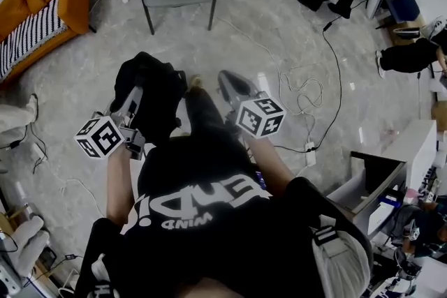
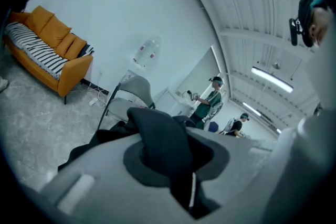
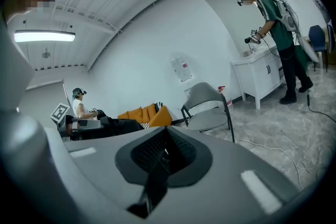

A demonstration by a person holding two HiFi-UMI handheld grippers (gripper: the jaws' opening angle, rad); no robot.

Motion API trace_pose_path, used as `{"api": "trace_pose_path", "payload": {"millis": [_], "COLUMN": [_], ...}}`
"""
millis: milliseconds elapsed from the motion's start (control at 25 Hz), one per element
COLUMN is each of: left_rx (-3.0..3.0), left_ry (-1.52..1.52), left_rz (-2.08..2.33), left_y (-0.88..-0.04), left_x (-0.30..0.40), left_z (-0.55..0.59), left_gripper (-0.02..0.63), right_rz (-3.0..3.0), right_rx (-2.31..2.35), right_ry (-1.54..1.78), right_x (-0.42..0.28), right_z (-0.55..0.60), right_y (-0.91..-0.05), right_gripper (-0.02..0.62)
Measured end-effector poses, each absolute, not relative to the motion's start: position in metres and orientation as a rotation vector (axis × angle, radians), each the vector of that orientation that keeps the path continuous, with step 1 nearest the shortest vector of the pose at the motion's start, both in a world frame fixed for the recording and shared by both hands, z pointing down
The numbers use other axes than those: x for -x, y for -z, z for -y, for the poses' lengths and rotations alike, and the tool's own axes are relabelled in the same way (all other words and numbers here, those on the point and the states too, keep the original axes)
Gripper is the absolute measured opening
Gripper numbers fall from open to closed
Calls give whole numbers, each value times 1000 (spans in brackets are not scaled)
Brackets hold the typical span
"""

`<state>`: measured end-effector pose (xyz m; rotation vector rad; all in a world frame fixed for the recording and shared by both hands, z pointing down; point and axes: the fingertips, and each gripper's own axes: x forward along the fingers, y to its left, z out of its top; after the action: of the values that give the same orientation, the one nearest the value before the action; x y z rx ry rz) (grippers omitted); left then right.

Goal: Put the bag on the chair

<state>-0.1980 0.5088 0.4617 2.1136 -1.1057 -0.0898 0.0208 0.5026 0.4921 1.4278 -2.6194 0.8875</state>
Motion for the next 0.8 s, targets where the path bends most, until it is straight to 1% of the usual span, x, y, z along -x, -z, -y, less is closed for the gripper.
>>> {"api": "trace_pose_path", "payload": {"millis": [280, 800], "left_rx": [-2105, -2080], "left_ry": [89, 90], "left_rz": [1095, 1118], "left_y": [-464, -442], "left_x": [193, 165], "left_z": [-444, -296], "left_gripper": [66, 66], "right_rz": [2614, 2627], "right_rx": [-1407, -1411], "right_ry": [-911, -939], "right_x": [-26, -63], "right_z": [-439, -284], "right_y": [-495, -475], "right_gripper": [0, 0]}}
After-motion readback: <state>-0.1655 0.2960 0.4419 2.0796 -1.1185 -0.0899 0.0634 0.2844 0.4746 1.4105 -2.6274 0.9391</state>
